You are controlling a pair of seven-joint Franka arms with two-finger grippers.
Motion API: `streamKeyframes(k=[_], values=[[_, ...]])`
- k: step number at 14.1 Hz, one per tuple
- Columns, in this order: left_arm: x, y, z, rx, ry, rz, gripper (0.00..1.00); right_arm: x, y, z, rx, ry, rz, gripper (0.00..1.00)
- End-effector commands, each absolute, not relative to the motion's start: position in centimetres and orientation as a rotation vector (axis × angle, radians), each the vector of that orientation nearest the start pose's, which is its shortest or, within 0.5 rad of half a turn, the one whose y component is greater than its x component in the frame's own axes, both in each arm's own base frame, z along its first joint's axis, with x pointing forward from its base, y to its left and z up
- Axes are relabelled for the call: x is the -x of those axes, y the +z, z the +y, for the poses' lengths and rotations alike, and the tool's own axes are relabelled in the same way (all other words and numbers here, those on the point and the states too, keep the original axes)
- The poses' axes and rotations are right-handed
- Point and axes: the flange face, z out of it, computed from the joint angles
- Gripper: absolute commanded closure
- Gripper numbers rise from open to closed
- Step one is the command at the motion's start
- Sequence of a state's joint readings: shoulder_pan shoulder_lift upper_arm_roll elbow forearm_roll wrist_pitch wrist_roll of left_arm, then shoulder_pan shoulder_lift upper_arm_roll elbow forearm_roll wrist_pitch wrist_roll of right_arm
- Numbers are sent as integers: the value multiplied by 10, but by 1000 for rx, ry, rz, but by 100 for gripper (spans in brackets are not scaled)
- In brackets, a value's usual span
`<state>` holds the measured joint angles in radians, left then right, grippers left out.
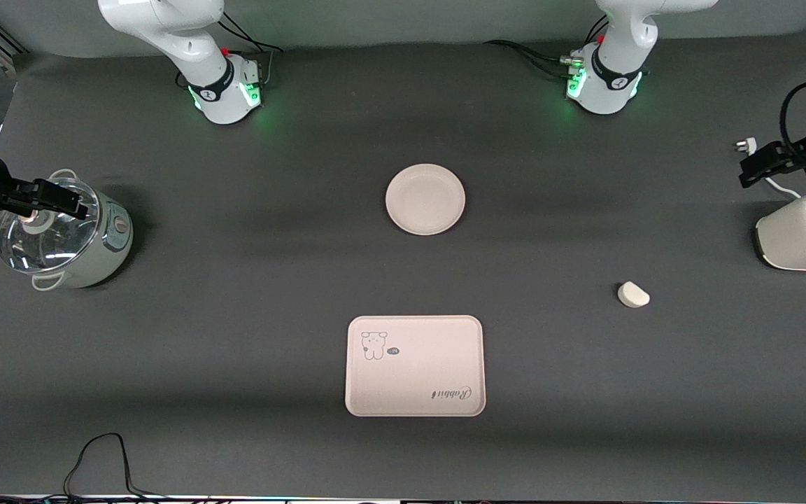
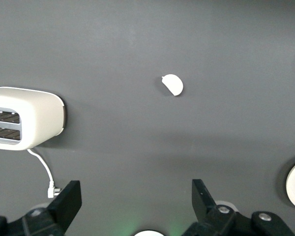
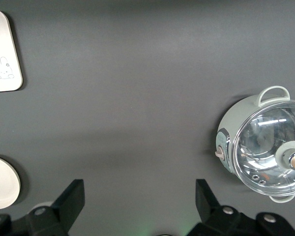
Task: Place bun in plate and plate on tray
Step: 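Move the left gripper down toward the white bun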
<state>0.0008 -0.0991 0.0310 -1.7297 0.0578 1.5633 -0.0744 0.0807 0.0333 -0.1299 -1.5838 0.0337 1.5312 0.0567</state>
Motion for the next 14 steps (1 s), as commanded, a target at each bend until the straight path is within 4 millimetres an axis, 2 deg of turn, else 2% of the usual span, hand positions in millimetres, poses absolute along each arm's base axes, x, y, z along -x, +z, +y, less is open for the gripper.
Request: streamKeyframes(k=[1,4,9,13,14], values=[[-520,604,11,3065,105,-104,0,-557,597,-24,3127,117,132,0],[-521,601,15,3067,135,-180,0,-557,597,-24,3127,117,132,0],[-527,600,18,3069,123,-199,0,-557,596,-24,3135,120,133,0],[-530,600,9,3072,136,-209,0,-557,597,-26,3148,109,80,0],[-530,592,6,3065,175,-213,0,-557,597,-26,3148,106,58,0]])
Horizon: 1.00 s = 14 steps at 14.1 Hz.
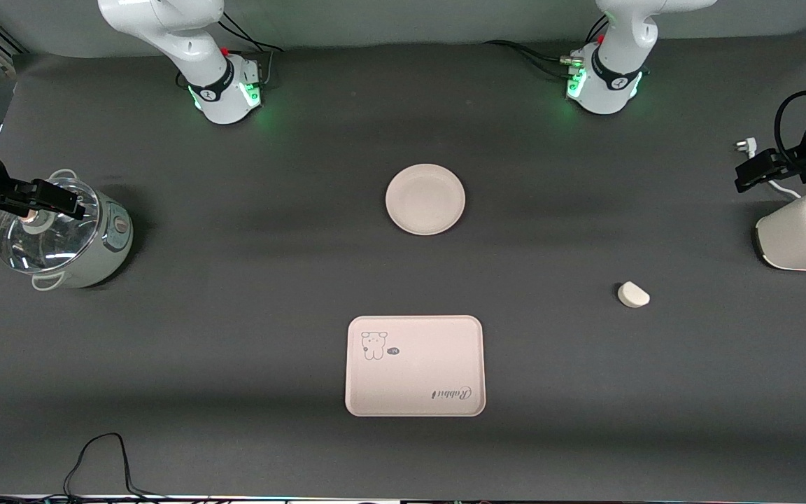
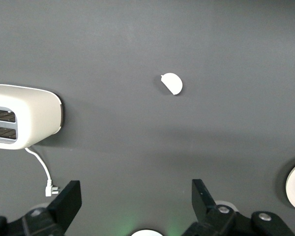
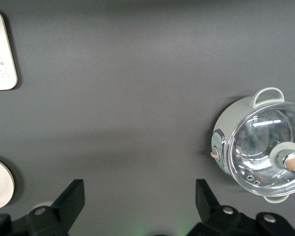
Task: Place bun in plate and plate on tray
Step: 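Move the left gripper down toward the white bun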
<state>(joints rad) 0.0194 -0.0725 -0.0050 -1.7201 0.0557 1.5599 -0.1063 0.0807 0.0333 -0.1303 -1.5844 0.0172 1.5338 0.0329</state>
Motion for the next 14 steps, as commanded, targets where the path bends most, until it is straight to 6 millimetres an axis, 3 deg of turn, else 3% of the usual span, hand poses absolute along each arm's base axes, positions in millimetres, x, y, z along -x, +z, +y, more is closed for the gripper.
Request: streamKeyframes(k=[1,3,6,10,14], values=[[-535,577,6,3062,217,-207,0,-557,597,-27,3148,106,58,0],[-550,547,10,3055,276,-225,0,-558,597,-28,3148,99,48,0],[-570,479,10,3051,321,-216,0,-558,597,-27,3148,99,36,0],[-565,389,5,3075,203,-200,0,-559,595,-27,3148,106,36,0],[-575,277,-8,3103,166,-175,0,-559,594,-28,3148,109,38,0]])
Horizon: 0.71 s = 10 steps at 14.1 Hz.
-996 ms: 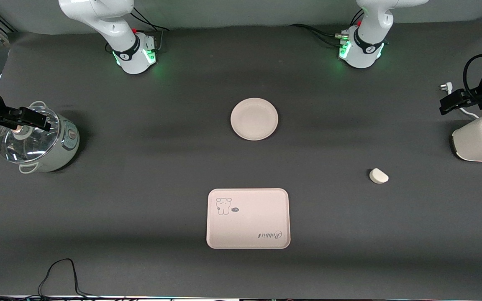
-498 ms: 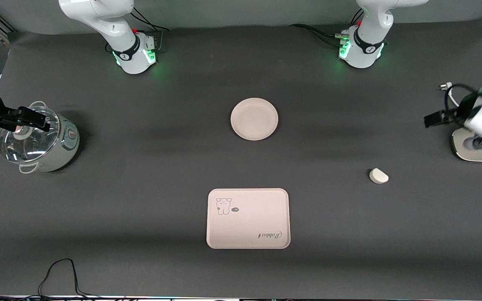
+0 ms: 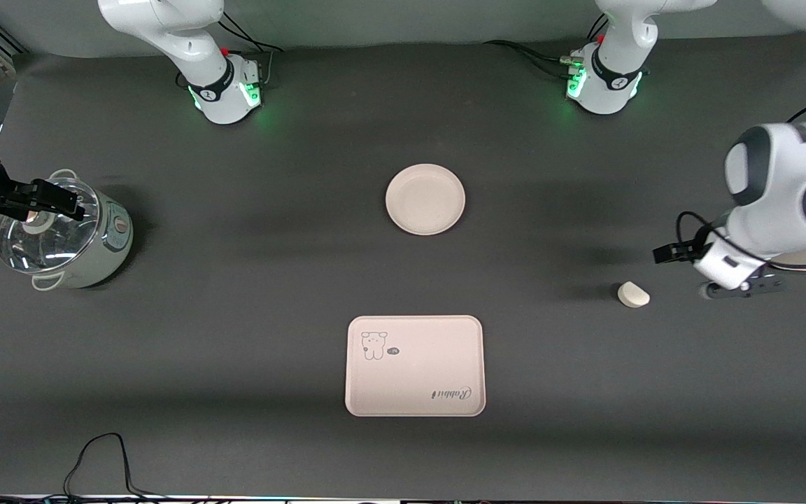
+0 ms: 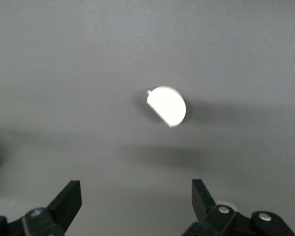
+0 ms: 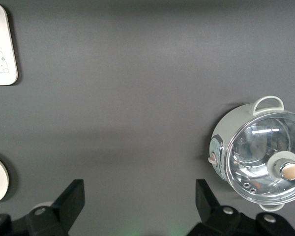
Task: Place bun in plate and plate on tray
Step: 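Close the left gripper on the white bun and lift it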
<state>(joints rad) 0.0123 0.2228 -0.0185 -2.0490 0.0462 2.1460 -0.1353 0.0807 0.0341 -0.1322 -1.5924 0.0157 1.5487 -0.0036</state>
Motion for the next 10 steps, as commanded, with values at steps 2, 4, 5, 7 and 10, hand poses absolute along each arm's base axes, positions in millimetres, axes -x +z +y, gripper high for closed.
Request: streamKeyframes(k=[2,4,5,7,10], values=[[-579,243,-12,3135,136,-216,0,-559,594,-28,3148,109,38,0],[-583,222,-9,3138,164,-244,0,-559,593,-28,3148,111,38,0],[-588,214,-9,3139,157,-249,0,-559,593,-28,3148,111,38,0],[-601,191,-17,3135,139,-308,0,-559,593,-28,3148,111,38,0],[-603,184,-29,3133,125,-331,1,-559,593,-28,3148,111,38,0]])
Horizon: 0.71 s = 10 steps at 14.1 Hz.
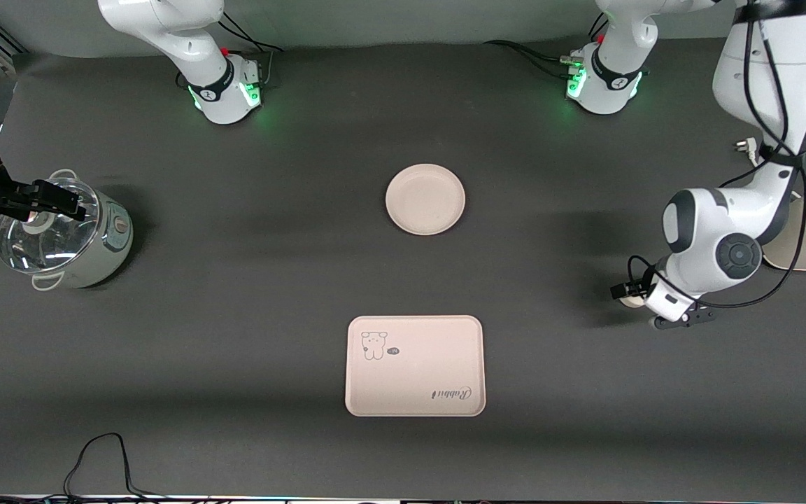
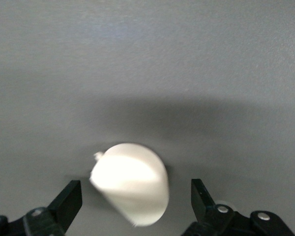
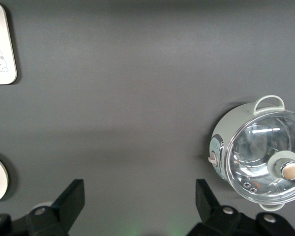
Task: Place bun in plate and plate on tray
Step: 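Close the left gripper on the white bun and lift it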
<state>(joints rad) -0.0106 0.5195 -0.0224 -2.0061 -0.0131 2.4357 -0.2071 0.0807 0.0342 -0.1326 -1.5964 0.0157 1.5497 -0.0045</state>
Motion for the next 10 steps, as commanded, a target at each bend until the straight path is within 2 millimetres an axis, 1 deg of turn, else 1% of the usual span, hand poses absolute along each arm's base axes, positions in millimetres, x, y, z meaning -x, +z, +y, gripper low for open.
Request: streamKeyframes(k=[1,2,3,4,5,6,7,8,10], values=[[-602,184,-25,3132,132,-335,3,-559,593,-28,3148,111,38,0],[-602,183,-22,3131,138,-331,5,-559,593,-28,3148,111,38,0],[-601,182,-18,3130,143,-321,11,-559,592,-28,3148,114,38,0],[-600,182,-18,3131,145,-312,24,-559,592,-28,3148,116,38,0],[-600,182,-17,3133,145,-288,46,-559,592,-28,3148,116,38,0],[-600,183,-13,3136,152,-263,65,-559,591,-28,3146,121,39,0],[-600,185,-6,3136,149,-268,80,-558,591,-28,3148,121,38,0],[-601,186,-5,3137,149,-270,89,-558,591,-28,3148,121,38,0],[-602,189,-3,3136,142,-273,89,-558,592,-28,3148,119,38,0]])
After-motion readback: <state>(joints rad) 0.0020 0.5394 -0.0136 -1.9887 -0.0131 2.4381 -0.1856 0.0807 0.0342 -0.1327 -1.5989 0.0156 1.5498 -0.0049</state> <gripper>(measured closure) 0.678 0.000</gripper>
